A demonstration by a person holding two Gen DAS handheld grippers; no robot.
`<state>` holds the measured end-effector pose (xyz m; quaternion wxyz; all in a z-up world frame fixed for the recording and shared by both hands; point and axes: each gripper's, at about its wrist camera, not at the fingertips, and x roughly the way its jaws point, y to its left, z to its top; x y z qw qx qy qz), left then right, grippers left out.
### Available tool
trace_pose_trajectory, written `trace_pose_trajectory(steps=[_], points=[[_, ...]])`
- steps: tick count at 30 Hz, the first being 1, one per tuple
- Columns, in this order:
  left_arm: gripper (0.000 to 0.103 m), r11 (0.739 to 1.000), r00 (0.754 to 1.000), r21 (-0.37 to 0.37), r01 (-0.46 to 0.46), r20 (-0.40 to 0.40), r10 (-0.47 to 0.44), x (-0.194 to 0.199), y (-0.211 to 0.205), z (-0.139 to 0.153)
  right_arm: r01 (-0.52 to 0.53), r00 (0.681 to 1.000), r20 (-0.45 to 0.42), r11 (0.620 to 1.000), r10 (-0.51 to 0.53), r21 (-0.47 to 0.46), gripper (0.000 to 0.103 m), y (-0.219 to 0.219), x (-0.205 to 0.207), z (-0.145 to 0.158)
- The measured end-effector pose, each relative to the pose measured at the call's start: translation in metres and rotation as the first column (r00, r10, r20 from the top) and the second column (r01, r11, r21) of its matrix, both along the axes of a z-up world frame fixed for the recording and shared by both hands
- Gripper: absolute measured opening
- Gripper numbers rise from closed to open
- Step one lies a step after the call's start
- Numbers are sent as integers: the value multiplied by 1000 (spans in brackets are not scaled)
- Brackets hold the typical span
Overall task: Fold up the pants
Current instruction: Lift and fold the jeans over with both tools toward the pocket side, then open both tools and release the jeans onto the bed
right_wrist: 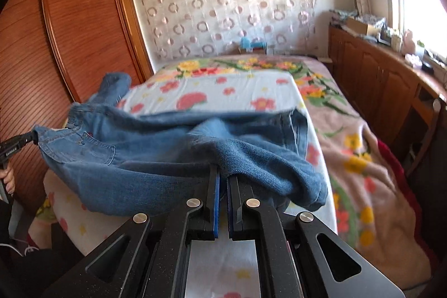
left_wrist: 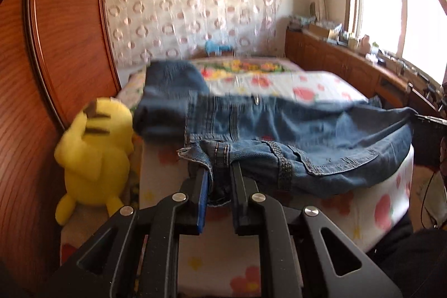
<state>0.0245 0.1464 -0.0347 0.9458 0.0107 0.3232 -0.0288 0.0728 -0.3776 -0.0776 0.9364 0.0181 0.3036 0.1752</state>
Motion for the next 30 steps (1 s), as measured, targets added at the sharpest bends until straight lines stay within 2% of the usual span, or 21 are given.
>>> trace_pose_trajectory(steps=[5,10,13,15,17,20,21,25,28,30], points=[[17,1000,999,12,-11,-44,12,2,-4,-17,-1,999,-54,1000,1,-1,3,7,13,-2],[27,1000,999,8,-16,-47,16,-2,-1,-15,-11,998,-69,1000,9,-19,3,11,4,18],[38,1000,999,14,-17,-31,18,-8,3,-12,-12,997,-74,1000,10,-21,3,14,4,20],[51,1000,1000,12,-18,-14,18,-13,4,-9,-12,997,-77,999,10,-29,4,15,5,19],[56,1000,1000,8,-23,-1,23,-15,6,-5,-14,997,-76,999,11,-35,5,15,2,21],[79,1000,1000,-10,-16,13,16,-13,4,-3,-3,998,-67,999,0,-46,8,16,-3,21],[82,1000,1000,-14,-7,16,8,-11,2,-4,2,998,-61,999,-5,-47,12,15,-5,23],[82,999,1000,-39,15,-8,-15,2,-11,-13,28,999,-37,998,-30,-53,15,8,-14,24],[82,997,999,-55,46,-15,-46,16,-29,-19,48,999,-13,997,-49,-67,23,6,-16,30],[82,996,998,-56,66,-12,-67,23,-41,-21,58,998,-1,996,-58,-72,32,4,-15,33]])
